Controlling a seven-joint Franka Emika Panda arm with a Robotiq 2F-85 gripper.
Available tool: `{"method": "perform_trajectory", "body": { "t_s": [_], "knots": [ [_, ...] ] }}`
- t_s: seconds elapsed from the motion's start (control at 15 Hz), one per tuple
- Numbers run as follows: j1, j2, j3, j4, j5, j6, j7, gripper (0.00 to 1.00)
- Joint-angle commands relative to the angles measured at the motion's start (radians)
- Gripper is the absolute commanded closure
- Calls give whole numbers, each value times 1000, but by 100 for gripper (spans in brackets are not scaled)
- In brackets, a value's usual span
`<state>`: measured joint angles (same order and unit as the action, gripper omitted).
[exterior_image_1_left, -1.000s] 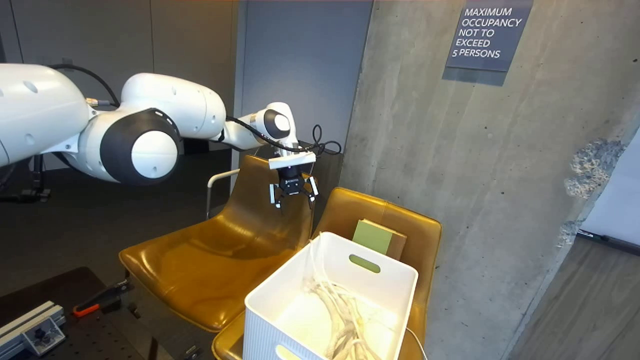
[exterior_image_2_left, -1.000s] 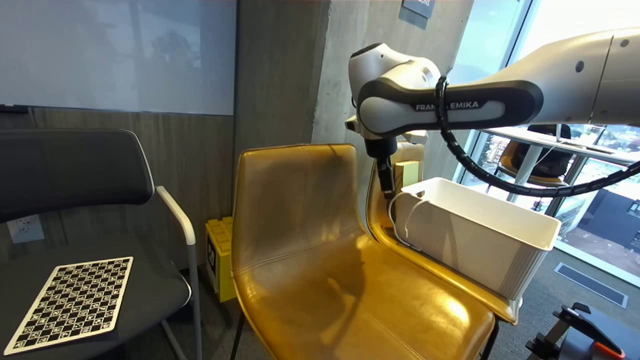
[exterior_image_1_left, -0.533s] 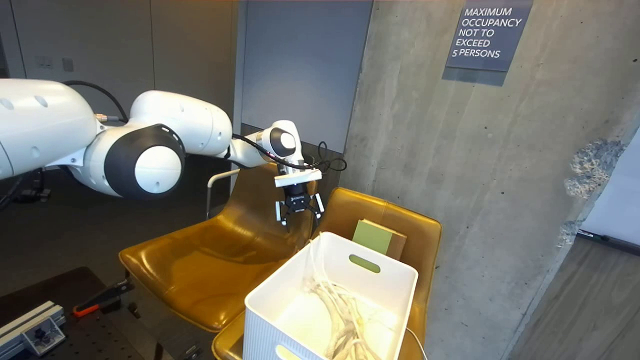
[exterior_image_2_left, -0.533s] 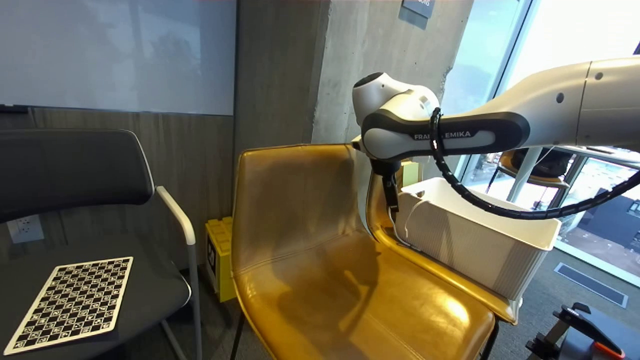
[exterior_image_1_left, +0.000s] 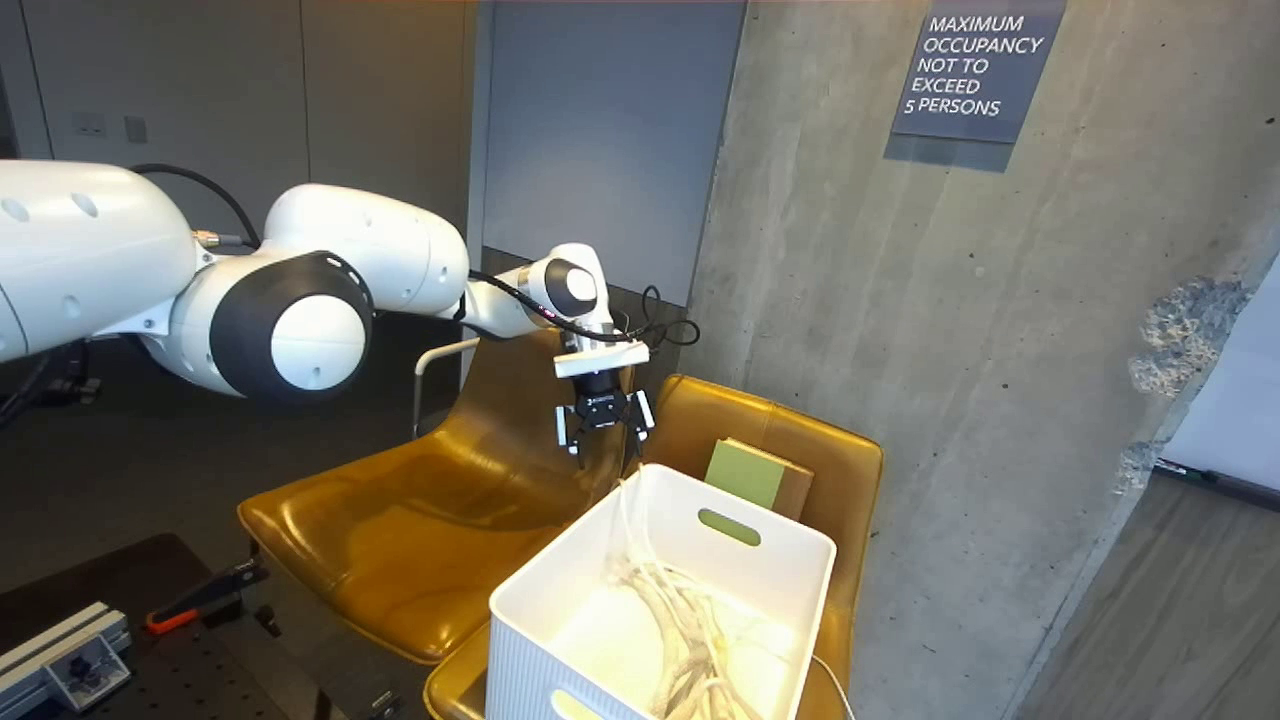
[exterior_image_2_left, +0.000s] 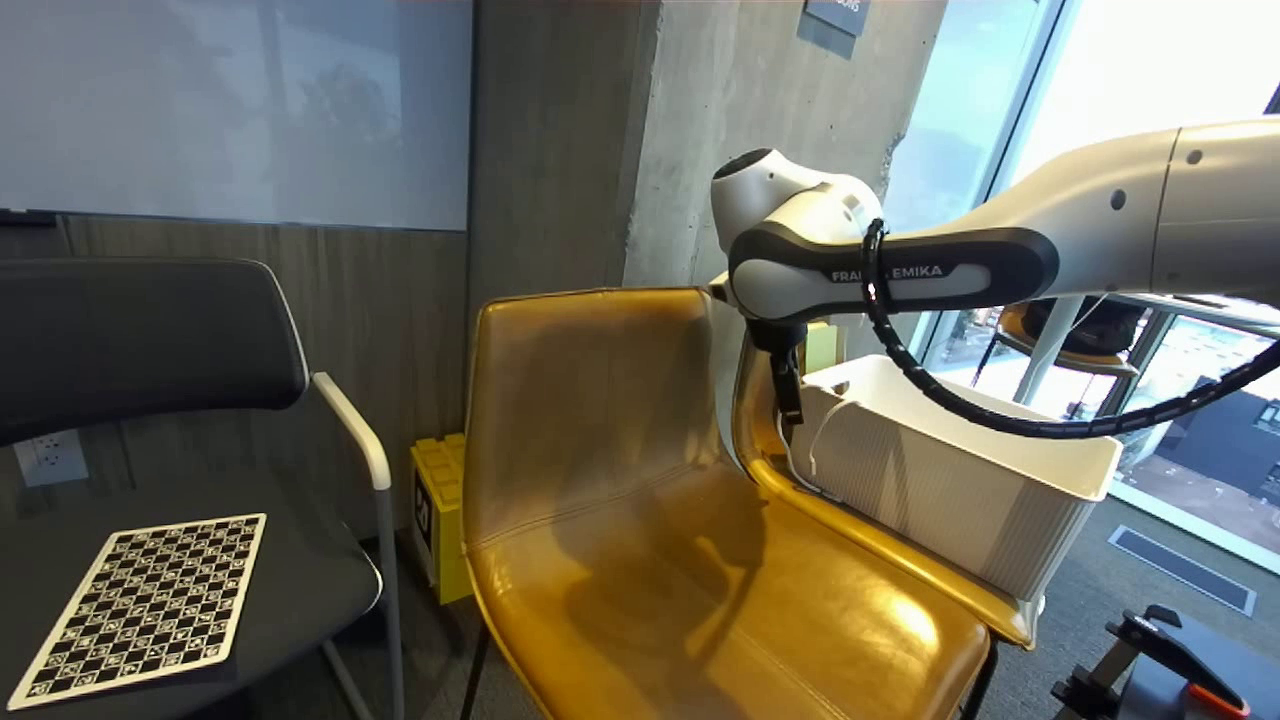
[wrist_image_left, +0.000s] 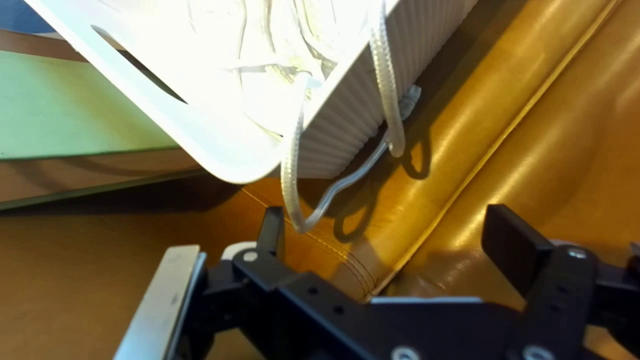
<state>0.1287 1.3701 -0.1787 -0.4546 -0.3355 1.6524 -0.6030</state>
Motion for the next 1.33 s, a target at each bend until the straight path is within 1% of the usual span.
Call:
{"method": "perform_trajectory", "body": {
  "t_s": [0.0, 0.33, 0.73, 0.87, 1.07, 1.27],
  "knots": [
    [-4, 3, -8, 6, -21, 29, 7, 0],
    [-10, 7, -10, 7, -21, 46, 16, 0],
    [-13, 20, -9, 17, -20, 32, 17, 0],
    [-16, 22, -11, 17, -22, 31, 16, 3],
    [-26, 24, -15, 18, -23, 29, 16, 0],
    [-33, 25, -19, 17, -25, 27, 15, 0]
  ]
}}
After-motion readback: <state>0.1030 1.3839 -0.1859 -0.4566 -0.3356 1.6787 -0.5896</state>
